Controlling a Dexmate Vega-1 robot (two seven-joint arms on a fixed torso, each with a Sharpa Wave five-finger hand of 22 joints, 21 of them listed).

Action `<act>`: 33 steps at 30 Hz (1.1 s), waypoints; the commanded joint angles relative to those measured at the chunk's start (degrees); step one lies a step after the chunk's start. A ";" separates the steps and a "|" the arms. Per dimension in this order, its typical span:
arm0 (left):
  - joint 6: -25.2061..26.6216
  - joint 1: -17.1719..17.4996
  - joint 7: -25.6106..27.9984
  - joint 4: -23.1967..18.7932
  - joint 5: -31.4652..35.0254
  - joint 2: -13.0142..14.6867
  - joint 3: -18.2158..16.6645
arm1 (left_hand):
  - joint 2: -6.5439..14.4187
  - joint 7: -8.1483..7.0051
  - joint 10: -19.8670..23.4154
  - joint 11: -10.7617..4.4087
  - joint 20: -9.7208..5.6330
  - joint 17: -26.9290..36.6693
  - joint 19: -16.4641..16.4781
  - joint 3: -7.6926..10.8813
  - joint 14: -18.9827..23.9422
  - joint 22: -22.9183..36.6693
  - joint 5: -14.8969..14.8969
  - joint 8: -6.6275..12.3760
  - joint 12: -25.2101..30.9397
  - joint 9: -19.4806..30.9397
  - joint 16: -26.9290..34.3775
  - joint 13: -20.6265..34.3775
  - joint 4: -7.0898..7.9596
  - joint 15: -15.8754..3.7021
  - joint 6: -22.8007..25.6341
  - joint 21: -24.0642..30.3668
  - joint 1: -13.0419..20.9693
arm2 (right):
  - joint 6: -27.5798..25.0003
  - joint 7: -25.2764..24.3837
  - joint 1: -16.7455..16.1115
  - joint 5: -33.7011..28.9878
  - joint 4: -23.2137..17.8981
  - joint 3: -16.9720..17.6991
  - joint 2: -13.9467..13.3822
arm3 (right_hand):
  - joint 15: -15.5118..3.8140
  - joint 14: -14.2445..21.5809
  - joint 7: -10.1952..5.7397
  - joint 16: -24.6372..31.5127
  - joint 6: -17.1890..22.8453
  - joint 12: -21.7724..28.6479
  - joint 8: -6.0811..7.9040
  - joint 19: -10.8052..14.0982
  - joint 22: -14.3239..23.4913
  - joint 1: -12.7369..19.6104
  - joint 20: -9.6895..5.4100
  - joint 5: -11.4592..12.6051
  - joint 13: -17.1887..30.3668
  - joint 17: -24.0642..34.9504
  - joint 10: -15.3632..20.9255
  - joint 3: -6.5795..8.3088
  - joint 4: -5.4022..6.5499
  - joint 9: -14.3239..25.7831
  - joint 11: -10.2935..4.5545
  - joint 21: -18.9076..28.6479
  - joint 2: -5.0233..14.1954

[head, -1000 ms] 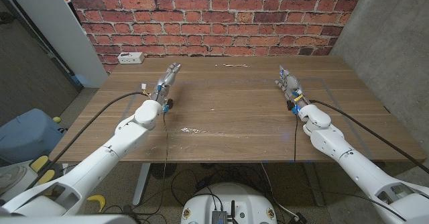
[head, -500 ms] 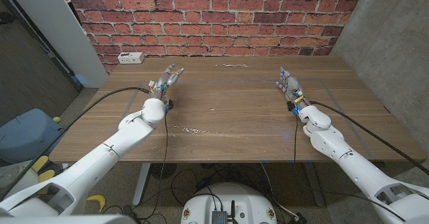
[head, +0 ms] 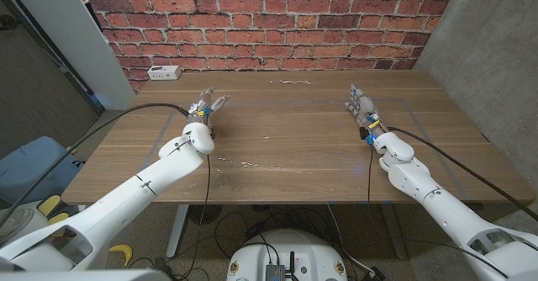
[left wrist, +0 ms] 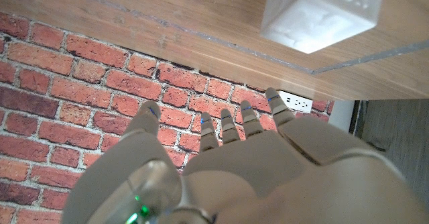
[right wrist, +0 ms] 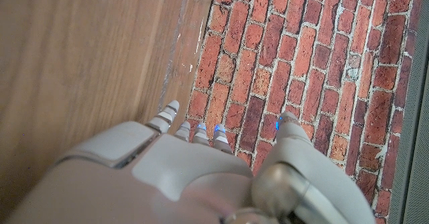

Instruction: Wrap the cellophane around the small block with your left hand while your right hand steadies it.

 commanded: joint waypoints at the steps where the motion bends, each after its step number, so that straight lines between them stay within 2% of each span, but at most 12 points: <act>1: 20.88 -5.53 -1.77 -3.55 6.68 0.14 8.20 | -0.68 -0.06 0.88 -0.09 0.19 0.23 1.40 0.37 1.23 0.06 -0.34 0.30 0.08 0.13 0.22 0.18 -1.36 -0.34 0.93 0.70 2.00 | 0.16 -0.25 -0.30 -0.13 -0.38 -0.07 0.02 | 0.27 -0.12 0.00 0.49 0.31 0.23 0.30 0.29 0.17 0.76 0.48 0.13 0.28 0.15 0.13 0.53 -0.17 0.17 0.23 0.44 0.19; 9: 28.40 -7.94 -3.27 -4.21 6.26 -0.15 11.06 | -3.04 0.07 -0.15 -0.07 0.45 0.29 2.70 -0.07 1.32 0.10 -0.16 -0.29 -0.62 0.20 -0.20 0.33 -2.20 -0.53 -0.09 0.77 3.97 | 0.14 -0.97 -1.10 -0.33 -1.47 0.05 -0.30 | 0.30 0.11 -0.12 0.55 0.65 0.24 0.37 0.37 0.17 0.93 0.44 0.09 0.29 0.15 0.24 0.66 -0.25 0.18 0.40 0.46 0.35; 12: 31.47 -8.68 -3.36 -4.22 5.51 -0.80 11.54 | -4.78 0.47 -1.51 0.48 0.50 0.39 3.49 -0.71 1.67 0.15 0.04 -0.35 -1.20 0.27 -0.24 0.51 -2.14 0.35 -0.10 0.82 4.65 | 0.25 -1.09 -1.24 -0.38 -1.62 0.08 -0.32 | 0.31 0.19 -0.13 0.56 0.77 0.27 0.38 0.41 0.18 1.00 0.46 0.07 0.29 0.16 0.36 0.71 -0.29 0.18 0.42 0.47 0.41; 16: 33.97 -9.18 -3.35 -4.52 4.14 -0.97 11.71 | -5.84 -1.43 -1.26 1.22 0.56 0.50 4.42 -1.17 2.64 0.25 0.27 -0.21 -1.04 0.35 -0.05 0.79 -1.81 1.11 0.72 0.92 5.37 | 0.27 -1.00 -1.25 -0.45 -1.74 0.05 -0.42 | 0.40 0.29 -0.10 0.58 0.84 0.29 0.38 0.42 0.18 1.07 0.50 0.05 0.29 0.16 0.44 0.74 -0.33 0.18 0.50 0.47 0.44; 18: 35.03 -9.58 -3.68 -4.62 3.30 -0.89 11.93 | -6.15 -3.18 -1.12 1.58 0.58 0.55 4.88 -1.29 2.95 0.36 0.35 -0.40 -0.92 0.39 -0.04 0.98 -1.70 1.24 0.46 0.99 5.86 | 0.35 -1.03 -1.13 -0.59 -1.64 -0.01 -0.38 | 0.37 0.32 -0.08 0.58 0.86 0.30 0.37 0.43 0.18 1.09 0.48 0.05 0.29 0.16 0.50 0.76 -0.34 0.18 0.53 0.47 0.45; 19: 35.03 -9.54 -4.20 -4.76 3.16 -0.78 11.84 | -6.22 -3.30 -1.09 1.64 0.59 0.56 5.03 -1.31 3.17 0.39 0.36 -0.47 -0.89 0.40 0.02 1.03 -1.68 1.41 0.32 1.03 6.01 | 0.33 -0.93 -1.08 -0.58 -1.60 -0.03 -0.39 | 0.36 0.37 -0.11 0.60 0.90 0.31 0.38 0.43 0.18 1.11 0.52 0.04 0.29 0.16 0.53 0.77 -0.35 0.18 0.54 0.48 0.45; 25: 35.03 -8.58 -10.26 -4.87 6.94 -1.04 10.84 | -6.44 -4.00 -0.90 2.10 0.62 0.63 5.88 -1.33 4.28 0.55 0.44 -0.84 -0.73 0.45 0.30 1.28 -1.64 1.39 -0.72 1.23 6.99 | 0.25 -0.50 -0.45 -0.58 -0.94 -0.23 -0.16 | 0.38 0.42 -0.16 0.59 1.12 0.33 0.40 0.51 0.18 1.19 0.50 0.01 0.30 0.17 0.64 0.81 -0.41 0.19 0.54 0.50 0.46; 30: 35.03 -7.13 -21.35 -3.04 18.57 -3.70 9.39 | -6.59 -4.42 0.80 2.25 0.62 0.68 7.17 -1.34 6.37 0.76 0.43 -0.62 0.02 0.49 0.85 1.55 -1.55 1.22 -0.31 1.61 8.12 | 0.43 -0.07 0.14 -0.64 -0.16 -0.40 0.11 | 0.45 0.47 -0.16 0.59 1.14 0.36 0.37 0.50 0.18 1.23 0.53 -0.01 0.30 0.18 0.78 0.82 -0.44 0.19 0.52 0.49 0.46; 32: 35.03 -6.83 -25.80 -2.00 22.96 -4.72 9.03 | -6.27 -3.91 1.38 2.81 0.63 0.70 7.72 -1.20 6.84 0.84 0.43 -0.67 0.25 0.52 0.90 1.66 -1.42 1.53 -0.42 1.77 8.68 | 0.52 0.03 0.29 -0.67 0.03 -0.42 0.17 | 0.46 0.51 -0.16 0.59 1.17 0.35 0.36 0.53 0.18 1.24 0.54 -0.03 0.30 0.18 0.78 0.83 -0.46 0.19 0.53 0.50 0.45; 33: 35.03 -6.58 -27.60 -1.47 25.08 -5.45 8.66 | -6.10 -4.09 1.58 2.56 0.64 0.71 8.02 -1.15 6.97 0.87 0.41 -0.61 0.33 0.53 0.86 1.72 -1.34 1.43 -0.25 1.85 8.96 | 0.52 -0.05 0.31 -0.70 0.06 -0.42 0.19 | 0.40 0.52 -0.16 0.59 1.17 0.35 0.35 0.53 0.19 1.25 0.53 -0.04 0.30 0.19 0.80 0.83 -0.46 0.19 0.55 0.50 0.45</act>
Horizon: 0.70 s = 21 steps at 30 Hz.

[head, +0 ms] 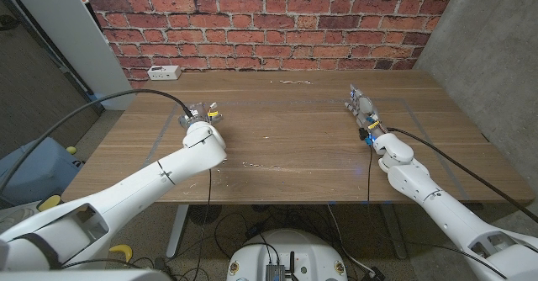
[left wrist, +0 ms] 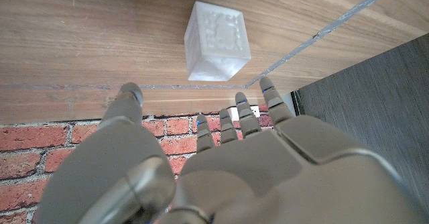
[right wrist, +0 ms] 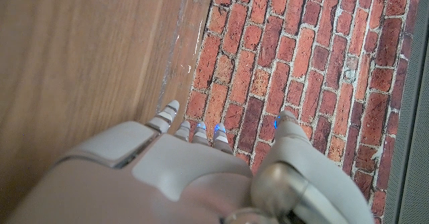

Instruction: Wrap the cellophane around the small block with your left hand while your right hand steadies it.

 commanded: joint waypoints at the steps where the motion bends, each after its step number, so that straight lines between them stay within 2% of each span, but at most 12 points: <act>1: 2.06 1.77 -19.66 3.39 18.74 -4.56 -2.04 | 0.57 0.02 1.67 -0.01 0.11 0.17 1.40 0.08 1.14 0.36 0.31 0.12 0.74 0.27 0.47 0.45 0.33 -0.14 0.40 0.56 1.46 | 0.24 0.72 0.96 -0.18 1.18 -0.28 0.41 | 0.12 0.19 -0.15 0.15 0.56 0.35 0.35 0.26 0.19 0.65 0.22 -0.04 0.31 0.19 0.30 0.36 0.00 0.19 -0.03 0.52 -0.15; 5: 2.06 1.00 -22.90 4.93 21.00 -5.06 -1.39 | 0.77 -0.11 2.77 -0.20 0.11 0.18 1.84 0.10 1.99 0.35 0.17 0.13 1.16 0.29 0.62 0.57 0.44 -0.83 0.53 0.60 1.96 | 0.31 0.56 0.98 -0.23 1.25 -0.25 0.47 | 0.08 0.27 -0.15 0.17 0.59 0.33 0.32 0.28 0.20 0.67 0.26 -0.06 0.31 0.20 0.32 0.37 -0.02 0.20 0.01 0.52 -0.16; 8: 2.06 0.52 -25.49 5.95 22.52 -5.46 -1.17 | 1.00 0.58 2.92 -0.33 0.10 0.19 2.19 0.19 2.52 0.34 0.09 0.06 1.18 0.30 0.70 0.65 0.46 -1.25 0.40 0.65 2.42 | 0.39 0.53 0.98 -0.24 1.37 -0.23 0.50 | 0.07 0.29 -0.19 0.16 0.60 0.34 0.31 0.27 0.20 0.68 0.24 -0.07 0.32 0.21 0.37 0.37 -0.03 0.20 0.01 0.51 -0.16; 9: 2.06 0.58 -26.04 6.41 23.40 -5.94 -1.37 | 1.48 1.08 2.91 0.18 0.10 0.23 2.41 0.38 2.64 0.36 0.07 -0.02 1.16 0.31 0.71 0.69 0.55 -1.06 0.19 0.69 2.76 | 0.34 0.45 0.94 -0.24 1.32 -0.21 0.49 | 0.07 0.32 -0.19 0.17 0.62 0.33 0.31 0.28 0.20 0.68 0.24 -0.08 0.32 0.21 0.37 0.37 -0.03 0.20 -0.02 0.52 -0.16; 12: 2.06 0.24 -28.83 7.60 26.23 -6.57 -1.23 | 2.63 0.54 4.67 -0.62 0.05 0.26 4.32 1.04 5.68 0.38 -0.21 0.49 1.73 0.32 1.48 0.89 0.26 -3.41 1.75 1.19 5.04 | 0.40 0.27 0.86 -0.24 1.32 -0.14 0.50 | 0.08 0.32 -0.18 0.16 0.62 0.35 0.28 0.32 0.20 0.69 0.24 -0.09 0.32 0.22 0.45 0.37 -0.03 0.20 0.03 0.53 -0.16; 14: 2.06 -0.16 -28.98 8.68 28.25 -6.87 -0.33 | 3.34 1.36 6.86 -0.89 -0.03 0.36 6.18 1.28 8.30 0.43 -0.49 1.04 2.46 0.35 2.20 1.07 0.23 -4.43 3.70 1.78 6.58 | 0.54 0.26 0.86 -0.27 1.41 -0.11 0.54 | 0.06 0.38 -0.19 0.18 0.67 0.38 0.28 0.34 0.20 0.68 0.29 -0.10 0.32 0.23 0.55 0.36 -0.04 0.20 0.06 0.53 -0.18; 15: 2.06 -0.12 -28.84 9.24 29.41 -7.35 -0.25 | 3.77 1.71 9.13 -1.84 -0.38 0.58 9.04 1.26 11.49 0.43 -0.52 1.41 3.20 0.36 3.21 1.30 0.26 -5.97 5.65 2.82 7.73 | 0.57 0.30 0.88 -0.27 1.45 -0.11 0.53 | 0.11 0.40 -0.19 0.18 0.67 0.37 0.28 0.35 0.20 0.68 0.27 -0.11 0.32 0.23 0.55 0.36 -0.04 0.20 0.06 0.54 -0.18; 16: 2.06 -0.29 -29.26 9.66 30.58 -7.45 0.24 | 4.12 1.69 12.51 -3.08 -2.08 0.96 11.18 1.18 15.31 0.30 -0.33 1.59 4.32 0.38 4.66 1.56 0.18 -8.08 7.30 3.60 9.02 | 0.59 0.27 0.89 -0.28 1.47 -0.10 0.54 | 0.11 0.41 -0.18 0.18 0.65 0.32 0.26 0.34 0.20 0.68 0.28 -0.11 0.32 0.23 0.46 0.36 -0.04 0.20 0.04 0.53 -0.19; 18: 2.06 -0.57 -30.47 10.69 33.29 -7.90 1.03 | 4.86 1.60 14.79 -4.13 -4.55 1.68 11.51 1.17 18.12 0.26 -0.11 1.95 5.18 0.41 6.11 1.80 0.19 -9.63 9.11 3.76 10.15 | 0.56 0.18 0.92 -0.33 1.47 -0.10 0.53 | 0.08 0.44 -0.23 0.19 0.64 0.32 0.25 0.37 0.20 0.68 0.26 -0.12 0.33 0.24 0.47 0.36 -0.05 0.20 0.07 0.54 -0.19; 21: 2.06 -0.65 -30.00 11.48 34.52 -8.37 1.38 | 6.60 1.87 18.98 -5.27 -5.70 3.21 12.28 1.85 21.30 0.32 0.22 2.45 7.55 0.48 8.12 2.49 -0.43 -11.47 12.24 4.26 13.76 | 0.55 0.22 1.04 -0.34 1.59 -0.10 0.55 | 0.06 0.44 -0.17 0.18 0.65 0.33 0.23 0.40 0.20 0.69 0.26 -0.12 0.33 0.24 0.52 0.36 -0.05 0.20 0.06 0.55 -0.19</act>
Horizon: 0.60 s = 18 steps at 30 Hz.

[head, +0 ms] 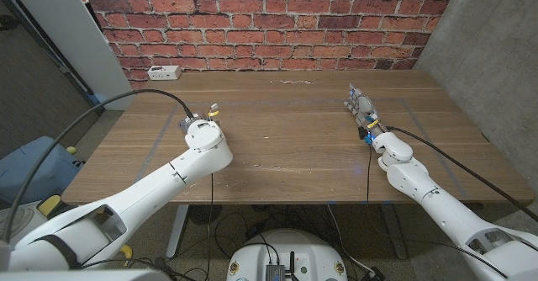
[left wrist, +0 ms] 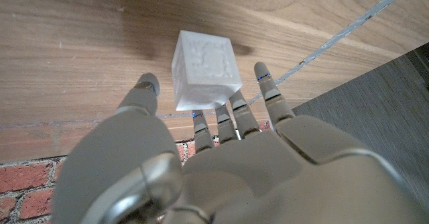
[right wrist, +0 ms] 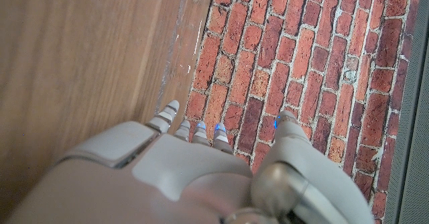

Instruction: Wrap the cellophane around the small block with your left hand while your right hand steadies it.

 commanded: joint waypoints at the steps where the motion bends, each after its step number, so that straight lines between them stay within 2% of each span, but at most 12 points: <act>1: 0.25 -0.82 -3.94 4.51 9.67 -2.59 2.00 | 2.23 0.63 6.28 -1.64 -2.42 2.42 1.76 0.98 4.87 0.26 0.66 1.16 3.68 0.26 3.11 1.29 -0.77 -5.47 5.60 1.15 5.44 | 0.16 -0.25 0.24 -0.13 0.36 0.08 0.12 | -0.16 0.18 0.14 0.16 0.34 0.34 0.23 0.39 0.21 0.67 0.32 -0.13 0.33 0.25 0.12 0.36 -0.06 0.21 0.09 0.54 -0.17; 2: 0.25 -0.69 -2.88 4.61 9.54 -2.79 1.93 | 2.71 0.77 7.10 -1.28 -2.43 2.84 1.84 1.12 5.55 0.28 0.78 1.54 4.32 0.30 3.63 1.55 -0.80 -5.56 7.10 1.27 6.35 | 0.10 -0.30 0.25 -0.14 0.35 0.07 0.12 | -0.11 0.17 0.15 0.15 0.35 0.33 0.22 0.38 0.21 0.67 0.30 -0.13 0.33 0.25 0.12 0.36 -0.06 0.21 0.09 0.54 -0.18; 3: 0.25 -0.40 -1.79 4.95 9.81 -3.38 1.51 | 3.44 1.06 9.71 -2.21 -2.58 3.86 2.60 1.36 6.98 0.36 1.08 2.14 6.31 0.41 4.81 2.38 -1.03 -6.22 10.18 1.84 8.99 | 0.09 -0.27 0.27 -0.12 0.37 0.08 0.11 | -0.13 0.23 0.08 0.17 0.40 0.35 0.23 0.42 0.21 0.67 0.26 -0.13 0.33 0.25 0.18 0.36 -0.06 0.21 0.19 0.55 -0.18; 4: 0.25 -0.07 -0.29 5.21 9.80 -3.95 1.09 | 4.33 1.42 11.80 -2.53 -2.93 4.93 3.25 1.75 8.27 0.45 1.52 2.51 8.17 0.53 5.99 3.29 -1.26 -6.42 12.53 2.43 11.99 | 0.09 -0.27 0.27 -0.07 0.39 0.11 0.14 | -0.11 0.22 0.08 0.17 0.36 0.35 0.21 0.43 0.21 0.68 0.28 -0.13 0.34 0.25 0.19 0.36 -0.06 0.21 0.12 0.56 -0.18; 5: 0.25 0.35 1.75 5.56 9.62 -4.72 0.47 | 4.74 2.08 15.10 -3.36 -3.10 6.13 3.94 1.69 10.33 0.53 1.82 3.61 10.71 0.74 7.56 4.40 -1.27 -7.10 16.72 3.12 14.67 | 0.13 -0.28 0.29 -0.08 0.44 0.11 0.16 | -0.15 0.24 0.10 0.17 0.38 0.34 0.22 0.44 0.21 0.68 0.25 -0.14 0.34 0.25 0.19 0.36 -0.06 0.21 0.10 0.56 -0.17; 6: 0.25 0.81 4.63 5.79 8.68 -5.51 -0.26 | 5.35 2.11 18.43 -3.48 -3.44 7.19 4.82 1.75 12.29 0.63 2.14 4.75 13.15 0.96 8.96 5.46 -1.21 -7.44 20.62 3.89 16.95 | 0.11 -0.31 0.30 -0.10 0.46 0.10 0.16 | -0.14 0.23 0.11 0.16 0.39 0.34 0.22 0.45 0.21 0.68 0.29 -0.14 0.34 0.25 0.19 0.36 -0.07 0.21 0.09 0.56 -0.17; 7: -0.17 1.43 7.91 5.96 7.79 -6.17 -1.01 | 6.91 3.28 22.31 -3.88 -3.63 8.19 5.70 2.58 14.89 0.75 2.68 6.47 16.08 1.39 10.36 6.87 -1.27 -7.91 25.46 4.80 19.96 | 0.04 -0.30 0.31 -0.08 0.45 0.10 0.14 | -0.16 0.23 0.09 0.16 0.37 0.32 0.20 0.44 0.21 0.69 0.26 -0.14 0.34 0.26 0.16 0.36 -0.07 0.21 -0.04 0.55 -0.16; 8: -0.46 1.99 11.11 6.22 6.96 -6.94 -1.77 | 7.68 5.42 27.24 -4.41 -4.05 9.58 6.89 2.93 18.88 0.92 2.90 9.25 19.97 2.15 12.38 8.90 -1.11 -8.40 32.33 6.10 22.91 | 0.06 -0.29 0.32 -0.05 0.48 0.12 0.17 | -0.15 0.28 0.09 0.17 0.41 0.34 0.21 0.46 0.21 0.69 0.25 -0.14 0.34 0.26 0.21 0.37 -0.07 0.22 -0.04 0.56 -0.16; 9: -0.81 2.48 13.85 6.31 6.02 -7.51 -2.46 | 8.38 6.77 29.70 -4.67 -4.16 10.57 7.57 3.22 20.95 1.06 2.89 10.94 22.12 2.73 13.37 10.19 -0.63 -8.77 36.13 7.03 24.46 | 0.06 -0.30 0.32 -0.05 0.49 0.12 0.17 | -0.15 0.27 0.07 0.17 0.44 0.34 0.22 0.48 0.21 0.70 0.28 -0.14 0.34 0.26 0.22 0.37 -0.07 0.22 0.03 0.57 -0.15; 11: -0.85 2.91 18.23 6.51 4.40 -8.20 -3.01 | 8.96 7.25 30.23 -4.70 -4.02 11.03 7.52 3.63 21.66 1.11 2.87 11.10 22.82 3.04 13.60 10.72 -0.41 -8.86 36.19 7.34 25.19 | 0.10 -0.27 0.36 -0.01 0.58 0.13 0.21 | -0.17 0.28 0.06 0.17 0.44 0.32 0.20 0.46 0.21 0.71 0.29 -0.14 0.34 0.26 0.21 0.38 -0.08 0.22 -0.05 0.56 -0.14; 13: -0.69 2.94 21.99 6.78 3.19 -8.40 -2.83 | 9.29 7.08 29.87 -5.05 -3.90 11.35 7.06 4.01 21.48 1.12 2.78 11.18 23.05 3.29 13.40 11.14 -0.20 -8.79 36.06 7.42 25.73 | 0.14 -0.26 0.38 0.02 0.66 0.16 0.26 | -0.15 0.30 0.08 0.16 0.44 0.30 0.19 0.47 0.21 0.72 0.26 -0.15 0.34 0.27 0.19 0.39 -0.08 0.22 0.05 0.56 -0.12; 18: -0.07 2.13 28.28 6.59 0.42 -7.52 -1.44 | 9.36 6.77 29.89 -5.67 -3.92 11.82 6.20 4.28 21.17 1.11 2.29 11.28 23.66 3.70 12.99 11.84 0.50 -8.83 35.75 7.52 25.94 | 0.41 -0.27 0.19 0.09 0.55 0.27 0.26 | -0.14 0.32 0.00 0.16 0.46 0.31 0.18 0.49 0.22 0.75 0.25 -0.15 0.35 0.27 0.24 0.41 -0.08 0.22 0.04 0.56 -0.08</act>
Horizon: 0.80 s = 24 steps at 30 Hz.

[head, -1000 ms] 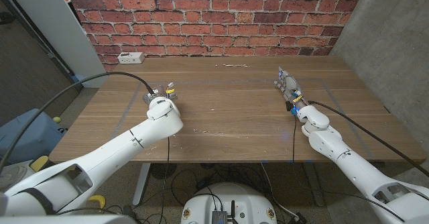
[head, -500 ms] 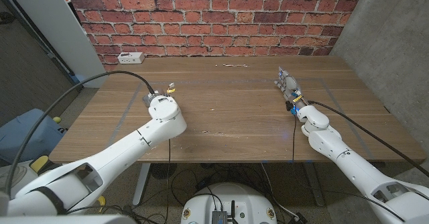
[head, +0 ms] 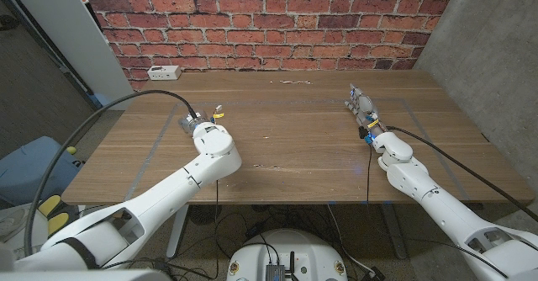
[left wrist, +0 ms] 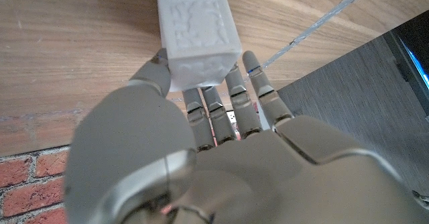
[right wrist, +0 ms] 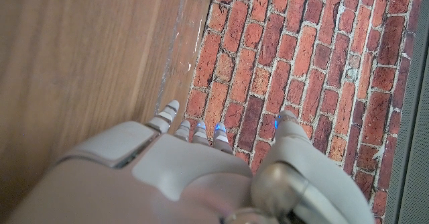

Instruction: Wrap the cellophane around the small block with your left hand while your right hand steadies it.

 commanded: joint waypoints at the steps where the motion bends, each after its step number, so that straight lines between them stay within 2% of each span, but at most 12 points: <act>1: -0.31 0.54 21.75 0.97 -5.54 -1.28 -0.07 | 6.56 -0.40 7.57 -5.50 0.08 0.35 -0.75 1.19 2.66 0.17 -0.47 0.49 0.82 0.44 -0.44 1.19 1.39 -9.21 0.17 0.40 7.03 | 0.46 -0.12 -0.21 0.20 0.02 0.29 0.12 | 0.09 0.11 0.03 0.15 0.47 0.30 0.17 0.49 0.22 0.55 0.24 -0.15 0.35 0.27 0.25 0.42 -0.09 0.22 0.07 0.55 0.13; 8: -3.09 0.17 26.95 -0.86 -9.14 1.38 0.76 | 6.43 -0.64 7.57 -5.93 0.02 0.02 -1.57 1.63 2.99 0.13 -0.96 0.68 1.28 0.69 -1.29 1.77 2.06 -9.52 0.18 0.47 6.74 | 1.49 -1.60 -2.33 0.27 -2.05 1.23 -0.42 | 0.07 0.16 0.02 0.15 0.54 0.29 0.17 0.49 0.22 0.57 0.31 -0.16 0.36 0.28 0.31 0.44 -0.09 0.22 0.10 0.55 0.16; 14: -5.92 -1.92 26.59 -1.86 -12.05 4.47 3.55 | 6.14 -0.95 7.62 -6.57 -0.07 -0.33 -2.36 2.02 2.81 0.06 -1.41 0.82 1.69 0.68 -2.37 2.31 2.36 -10.06 0.36 0.56 6.56 | 1.50 -4.34 -5.15 -0.30 -5.89 2.33 -1.90 | 0.15 0.34 0.17 0.19 0.94 0.37 0.29 0.52 0.22 0.59 0.38 -0.17 0.36 0.28 0.58 0.44 -0.11 0.22 0.13 0.55 0.16; 24: -15.55 -4.21 23.53 -2.27 -18.34 7.41 3.95 | 5.89 -1.18 7.37 -6.78 0.03 -0.55 -3.38 2.35 1.55 -0.05 -1.92 0.96 2.07 0.58 -4.05 3.04 2.51 -10.36 0.56 0.72 6.42 | 1.42 -7.48 -9.07 -1.44 -11.63 3.77 -4.20 | 0.38 0.68 0.21 0.28 1.43 0.53 0.39 0.61 0.22 0.61 0.53 -0.18 0.36 0.28 1.17 0.44 -0.13 0.22 0.18 0.56 0.12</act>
